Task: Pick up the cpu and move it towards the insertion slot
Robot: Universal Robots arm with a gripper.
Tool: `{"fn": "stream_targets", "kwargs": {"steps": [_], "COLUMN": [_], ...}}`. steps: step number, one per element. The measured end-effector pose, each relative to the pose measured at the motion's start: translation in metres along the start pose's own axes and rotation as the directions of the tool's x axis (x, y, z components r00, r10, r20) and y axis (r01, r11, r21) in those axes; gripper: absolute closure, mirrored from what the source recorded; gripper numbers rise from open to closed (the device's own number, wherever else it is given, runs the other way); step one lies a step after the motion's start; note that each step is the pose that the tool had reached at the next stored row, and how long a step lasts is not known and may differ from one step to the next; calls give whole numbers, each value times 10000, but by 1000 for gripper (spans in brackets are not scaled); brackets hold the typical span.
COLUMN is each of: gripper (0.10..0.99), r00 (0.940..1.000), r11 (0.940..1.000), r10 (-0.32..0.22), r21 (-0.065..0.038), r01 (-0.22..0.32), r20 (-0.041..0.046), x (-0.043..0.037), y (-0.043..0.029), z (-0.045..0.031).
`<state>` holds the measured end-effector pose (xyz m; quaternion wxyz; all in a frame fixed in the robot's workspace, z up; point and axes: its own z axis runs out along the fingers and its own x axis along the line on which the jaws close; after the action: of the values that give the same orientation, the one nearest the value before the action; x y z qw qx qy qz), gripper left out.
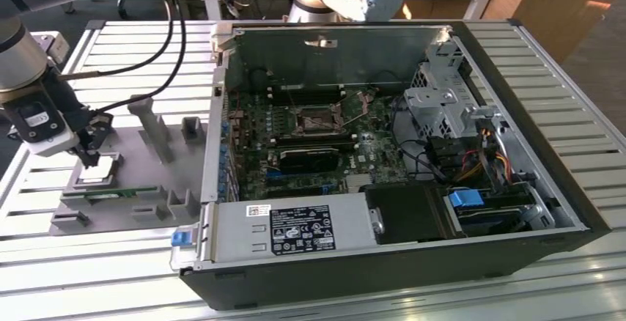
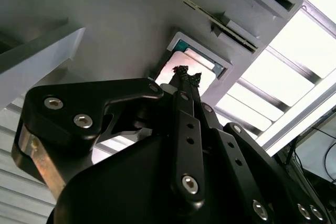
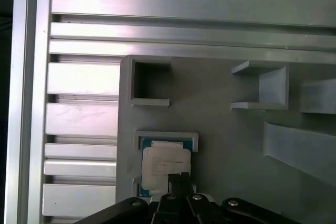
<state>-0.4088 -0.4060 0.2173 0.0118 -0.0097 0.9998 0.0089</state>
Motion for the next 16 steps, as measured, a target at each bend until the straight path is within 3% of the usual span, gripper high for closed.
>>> {"fn": "stream_targets", "kwargs": {"steps": [7, 16], "gripper": [984, 984], "r00": [10000, 10000], "r11": [10000, 10000], "r10": [2, 0], "r21": [2, 1], "r01": [-2, 0], "r20": [-2, -1], "x": [19, 52], "y": [1, 5], "z": [106, 135]}}
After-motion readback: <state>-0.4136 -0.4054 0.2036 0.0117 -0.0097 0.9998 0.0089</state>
